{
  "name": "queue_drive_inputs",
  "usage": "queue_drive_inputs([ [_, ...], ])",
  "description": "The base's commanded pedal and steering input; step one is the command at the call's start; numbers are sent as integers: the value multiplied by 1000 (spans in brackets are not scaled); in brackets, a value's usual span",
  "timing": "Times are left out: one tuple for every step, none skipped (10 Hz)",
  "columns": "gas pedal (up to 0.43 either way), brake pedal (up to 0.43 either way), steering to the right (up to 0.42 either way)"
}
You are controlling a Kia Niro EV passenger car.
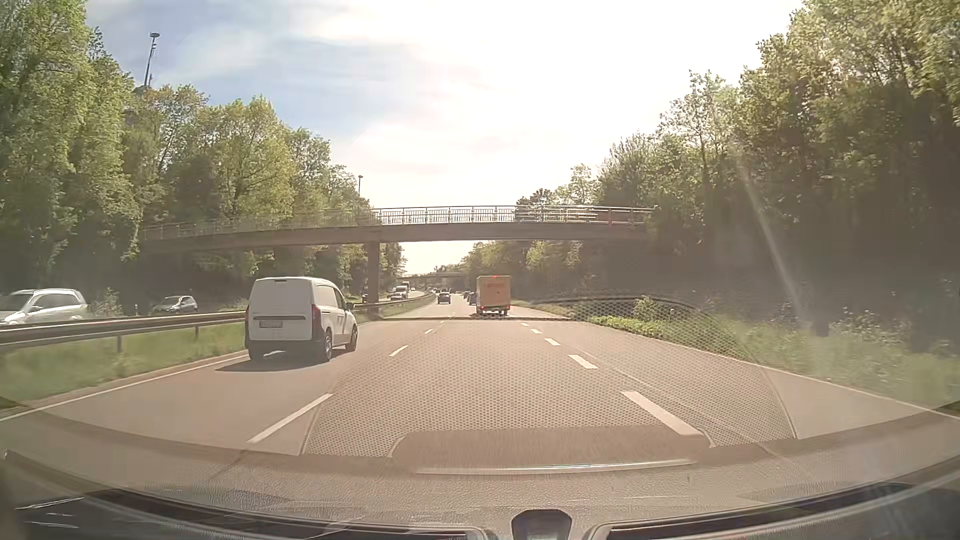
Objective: Follow the waypoints while adhering to traffic rules and regulations
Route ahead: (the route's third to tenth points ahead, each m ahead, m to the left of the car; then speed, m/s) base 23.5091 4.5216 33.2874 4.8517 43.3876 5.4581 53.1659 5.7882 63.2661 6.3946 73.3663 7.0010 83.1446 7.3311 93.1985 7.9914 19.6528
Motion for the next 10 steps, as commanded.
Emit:
queue_drive_inputs([
  [79, 0, -2],
  [79, 0, -2],
  [79, 0, -2],
  [79, 0, -2],
  [79, 0, -3],
  [79, 0, -2],
  [79, 0, -2],
  [79, 0, -3],
  [79, 0, -3],
  [79, 0, -3],
])
